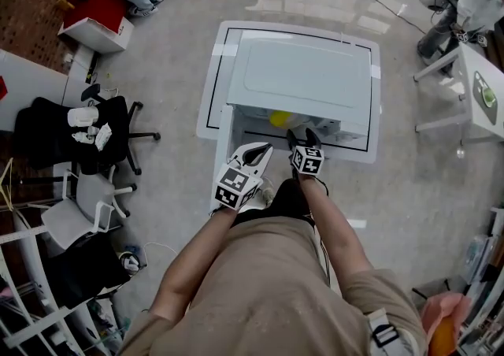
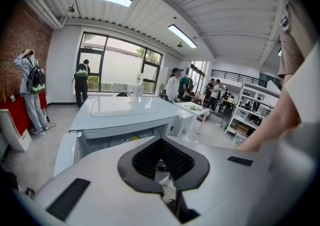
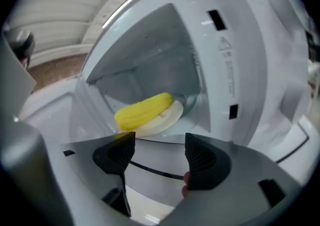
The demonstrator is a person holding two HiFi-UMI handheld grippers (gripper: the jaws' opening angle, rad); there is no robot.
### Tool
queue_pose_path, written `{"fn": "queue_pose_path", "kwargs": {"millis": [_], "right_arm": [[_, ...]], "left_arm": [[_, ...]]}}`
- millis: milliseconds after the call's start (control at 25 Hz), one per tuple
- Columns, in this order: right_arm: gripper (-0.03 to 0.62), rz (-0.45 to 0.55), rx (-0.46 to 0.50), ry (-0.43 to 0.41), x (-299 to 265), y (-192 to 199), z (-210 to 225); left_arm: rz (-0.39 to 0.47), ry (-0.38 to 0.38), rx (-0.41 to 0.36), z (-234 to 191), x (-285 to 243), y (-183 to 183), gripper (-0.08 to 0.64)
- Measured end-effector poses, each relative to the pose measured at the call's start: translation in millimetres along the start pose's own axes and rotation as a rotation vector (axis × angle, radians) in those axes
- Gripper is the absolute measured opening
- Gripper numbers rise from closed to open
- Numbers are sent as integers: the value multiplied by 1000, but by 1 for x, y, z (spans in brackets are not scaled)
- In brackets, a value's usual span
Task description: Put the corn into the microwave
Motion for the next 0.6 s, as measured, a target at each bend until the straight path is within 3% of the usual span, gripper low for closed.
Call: {"fn": "queue_pose_path", "kwargs": {"millis": [80, 160, 600], "right_arm": [[299, -36, 184, 18, -2, 0, -11], [301, -58, 278, 25, -6, -3, -20], [299, -98, 297, 16, -36, -15, -25]], "left_arm": [[-4, 2, -4, 1, -1, 1, 5], [-9, 2, -4, 2, -2, 2, 5], [-14, -8, -4, -1, 2, 6, 5]]}}
Point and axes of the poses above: the fingertips, and each gripper's own axes: x backward along the fingers, z to its right, y out of its underside, the point moved 5 cm from there along x, backward along the fingers, and after that the axes turned 3 degrees about x, right-handed, at the moved point
